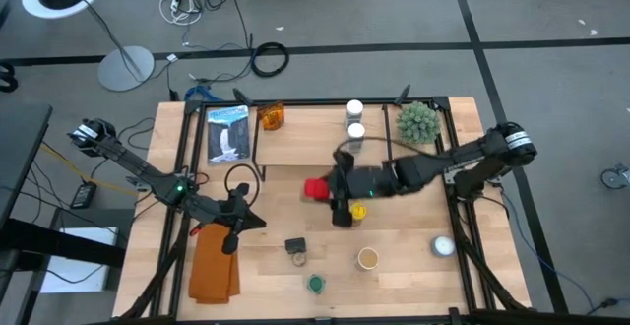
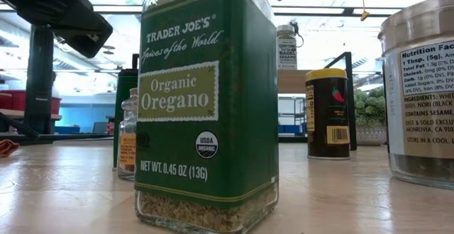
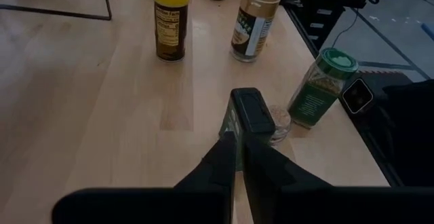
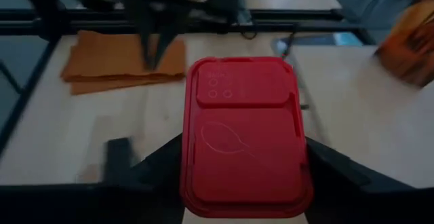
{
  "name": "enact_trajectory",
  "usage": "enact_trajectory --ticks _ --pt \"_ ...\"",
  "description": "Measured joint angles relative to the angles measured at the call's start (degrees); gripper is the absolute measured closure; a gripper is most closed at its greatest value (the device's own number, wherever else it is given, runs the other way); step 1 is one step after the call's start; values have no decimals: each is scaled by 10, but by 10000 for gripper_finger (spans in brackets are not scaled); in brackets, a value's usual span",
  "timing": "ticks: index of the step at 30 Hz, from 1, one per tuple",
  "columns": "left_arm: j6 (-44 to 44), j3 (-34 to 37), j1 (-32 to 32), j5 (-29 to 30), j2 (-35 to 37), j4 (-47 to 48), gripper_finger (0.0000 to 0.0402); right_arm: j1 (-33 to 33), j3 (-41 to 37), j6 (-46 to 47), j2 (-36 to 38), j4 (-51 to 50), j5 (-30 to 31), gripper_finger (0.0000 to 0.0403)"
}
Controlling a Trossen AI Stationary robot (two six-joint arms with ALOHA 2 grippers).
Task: Shelf spices
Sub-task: Put the red seasoning can on the shelf
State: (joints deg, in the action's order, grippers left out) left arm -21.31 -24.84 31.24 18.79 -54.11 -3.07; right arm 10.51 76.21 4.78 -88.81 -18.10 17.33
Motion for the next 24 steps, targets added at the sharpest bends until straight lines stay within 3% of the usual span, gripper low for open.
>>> enact_trajectory --ticks 12,24 --pt "11 0 0 3 0 -1 371 -163 142 -132 -1 -136 -72 185" --pt "30 0 0 23 0 -4 371 -278 149 -158 -22 -139 -173 178"
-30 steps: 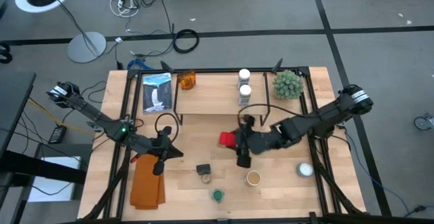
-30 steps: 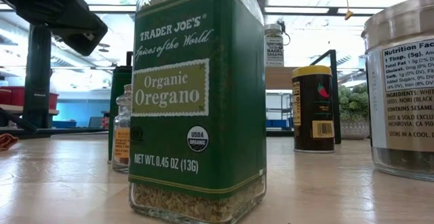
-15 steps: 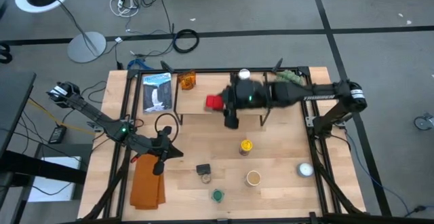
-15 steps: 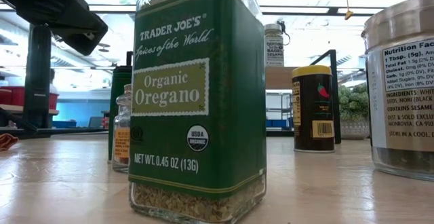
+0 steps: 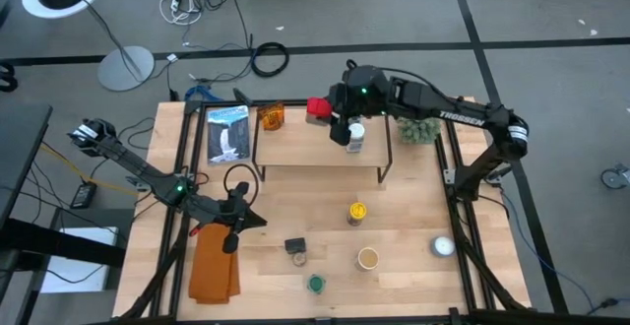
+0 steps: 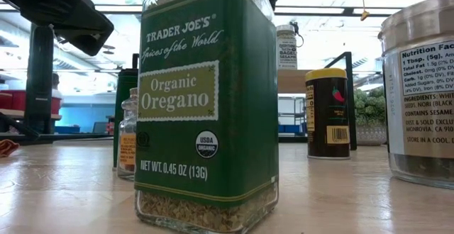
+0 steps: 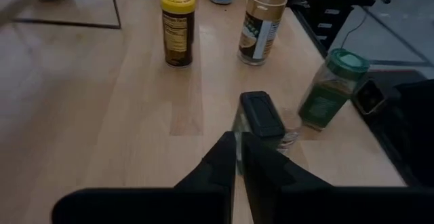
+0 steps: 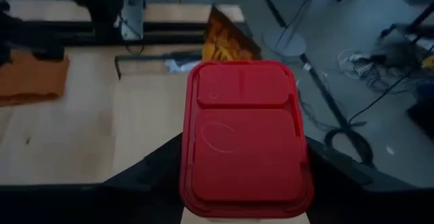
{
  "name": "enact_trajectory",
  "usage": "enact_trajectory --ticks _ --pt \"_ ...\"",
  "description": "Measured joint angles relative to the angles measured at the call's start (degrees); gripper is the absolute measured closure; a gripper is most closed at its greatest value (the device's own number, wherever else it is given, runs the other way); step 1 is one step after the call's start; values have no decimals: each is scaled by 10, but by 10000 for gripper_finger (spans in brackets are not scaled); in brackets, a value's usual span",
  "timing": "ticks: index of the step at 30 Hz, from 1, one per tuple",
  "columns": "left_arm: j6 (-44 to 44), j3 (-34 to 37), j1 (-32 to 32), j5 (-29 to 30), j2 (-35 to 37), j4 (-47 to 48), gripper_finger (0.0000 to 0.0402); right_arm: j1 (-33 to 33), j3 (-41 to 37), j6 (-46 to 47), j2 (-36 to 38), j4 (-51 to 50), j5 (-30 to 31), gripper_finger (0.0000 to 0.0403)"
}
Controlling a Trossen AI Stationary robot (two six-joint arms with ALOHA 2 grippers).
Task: Shelf spices
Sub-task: Put the red seasoning can on the shelf
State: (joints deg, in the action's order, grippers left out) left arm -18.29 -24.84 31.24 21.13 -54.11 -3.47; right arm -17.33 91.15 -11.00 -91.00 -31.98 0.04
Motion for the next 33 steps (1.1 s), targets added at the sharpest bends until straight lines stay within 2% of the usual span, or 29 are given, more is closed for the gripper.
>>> enact_trajectory --ticks 5,10,14,33 --pt "2 0 0 13 0 1 371 0 0 -13 -38 5 -18 187" --pt "2 0 0 14 0 3 371 1 0 -15 -64 13 -18 166" --pt "1 0 0 14 0 4 371 1 -1 -15 -65 14 -18 156" --pt "1 0 0 13 0 2 371 7 -1 -29 -69 -17 -9 156"
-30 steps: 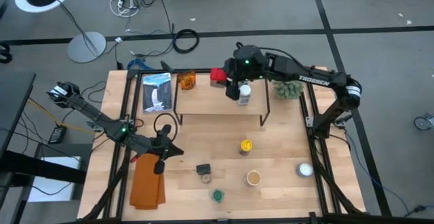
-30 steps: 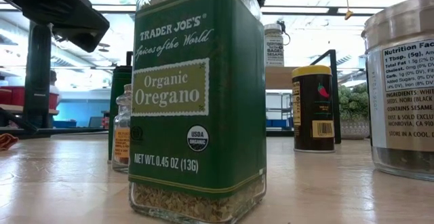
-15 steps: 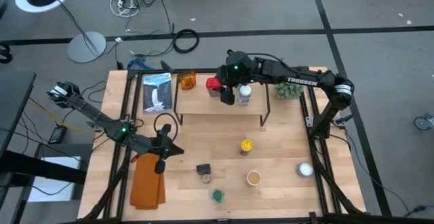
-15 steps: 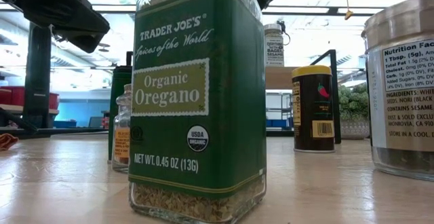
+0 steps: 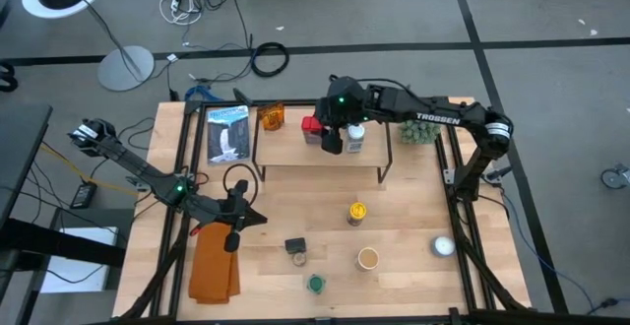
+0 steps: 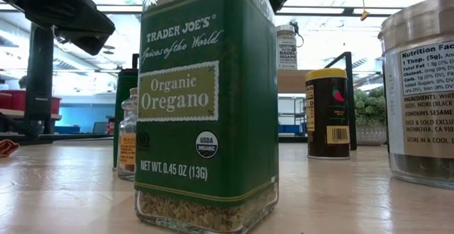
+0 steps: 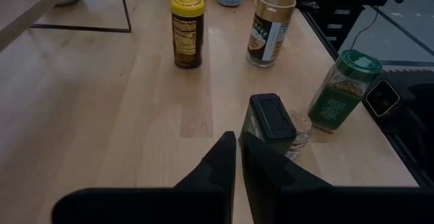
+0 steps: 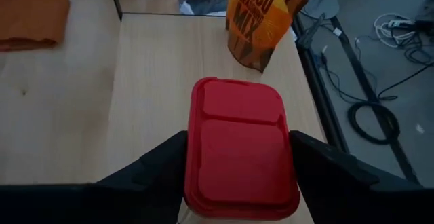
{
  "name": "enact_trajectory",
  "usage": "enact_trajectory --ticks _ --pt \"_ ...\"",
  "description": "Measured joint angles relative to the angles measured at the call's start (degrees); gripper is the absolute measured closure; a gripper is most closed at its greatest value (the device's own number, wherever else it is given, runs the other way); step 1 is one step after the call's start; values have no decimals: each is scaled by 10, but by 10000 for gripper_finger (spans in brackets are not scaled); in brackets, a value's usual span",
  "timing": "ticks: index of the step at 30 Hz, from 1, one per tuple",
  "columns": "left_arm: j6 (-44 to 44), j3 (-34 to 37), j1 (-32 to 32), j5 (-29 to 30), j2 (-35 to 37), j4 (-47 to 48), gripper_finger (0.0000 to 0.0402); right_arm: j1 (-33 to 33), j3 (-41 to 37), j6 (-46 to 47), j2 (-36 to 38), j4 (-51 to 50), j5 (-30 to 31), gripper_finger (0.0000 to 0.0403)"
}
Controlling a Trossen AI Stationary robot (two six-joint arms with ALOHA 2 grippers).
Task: Shelf spices
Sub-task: Put the red seasoning can on the shelf
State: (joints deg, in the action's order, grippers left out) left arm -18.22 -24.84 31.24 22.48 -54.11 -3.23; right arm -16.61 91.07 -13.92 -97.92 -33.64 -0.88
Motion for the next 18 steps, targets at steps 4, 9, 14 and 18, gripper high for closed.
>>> enact_trajectory --ticks 4,9,14,18 --pt "0 0 0 0 0 0 371 4 0 -2 -4 5 12 157" --pt "0 0 0 0 0 -1 371 4 0 -2 -4 8 15 155" --pt "0 0 0 0 0 0 371 4 17 -3 -2 -8 15 152" --pt "0 0 0 0 0 0 371 9 49 4 -2 -16 15 154"
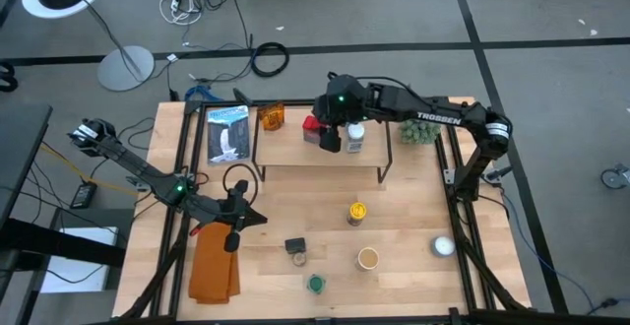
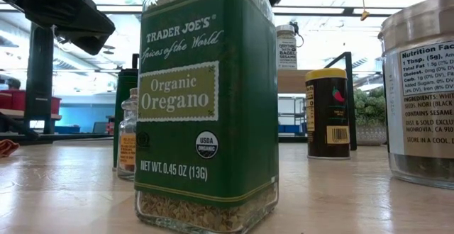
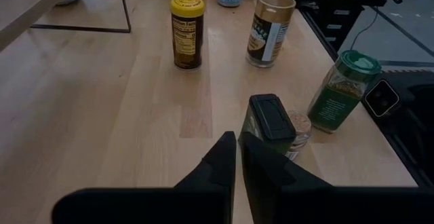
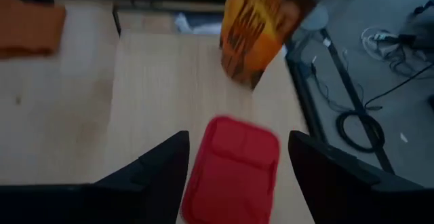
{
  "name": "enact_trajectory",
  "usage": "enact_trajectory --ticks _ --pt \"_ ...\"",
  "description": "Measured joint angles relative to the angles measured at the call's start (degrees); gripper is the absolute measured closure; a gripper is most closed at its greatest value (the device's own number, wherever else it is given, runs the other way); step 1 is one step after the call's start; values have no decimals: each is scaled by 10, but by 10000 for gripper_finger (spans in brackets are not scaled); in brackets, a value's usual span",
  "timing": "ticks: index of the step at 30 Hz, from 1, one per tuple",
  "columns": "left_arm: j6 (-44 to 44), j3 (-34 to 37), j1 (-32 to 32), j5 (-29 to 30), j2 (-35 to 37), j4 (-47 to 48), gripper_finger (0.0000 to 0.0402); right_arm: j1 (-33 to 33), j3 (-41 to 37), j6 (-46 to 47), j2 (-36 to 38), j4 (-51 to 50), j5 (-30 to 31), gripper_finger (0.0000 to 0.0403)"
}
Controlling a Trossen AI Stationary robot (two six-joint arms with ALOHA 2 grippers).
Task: Shelf spices
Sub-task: Put the red seasoning can on the shelf
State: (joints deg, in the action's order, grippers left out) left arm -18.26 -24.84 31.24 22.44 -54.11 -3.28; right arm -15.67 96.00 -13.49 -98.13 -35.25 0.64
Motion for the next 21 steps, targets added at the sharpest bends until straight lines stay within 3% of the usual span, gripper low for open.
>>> enact_trajectory --ticks 3,6,10,15,21 --pt "0 0 0 0 0 0 371 15 30 15 1 -27 5 154" --pt "0 0 0 0 0 0 371 41 44 29 2 -70 66 165" --pt "0 0 0 0 0 0 371 80 48 38 1 -135 148 228" --pt "0 0 0 0 0 -2 371 111 53 115 1 -162 129 373" --pt "0 0 0 0 0 -4 371 122 79 156 -2 -166 101 397"
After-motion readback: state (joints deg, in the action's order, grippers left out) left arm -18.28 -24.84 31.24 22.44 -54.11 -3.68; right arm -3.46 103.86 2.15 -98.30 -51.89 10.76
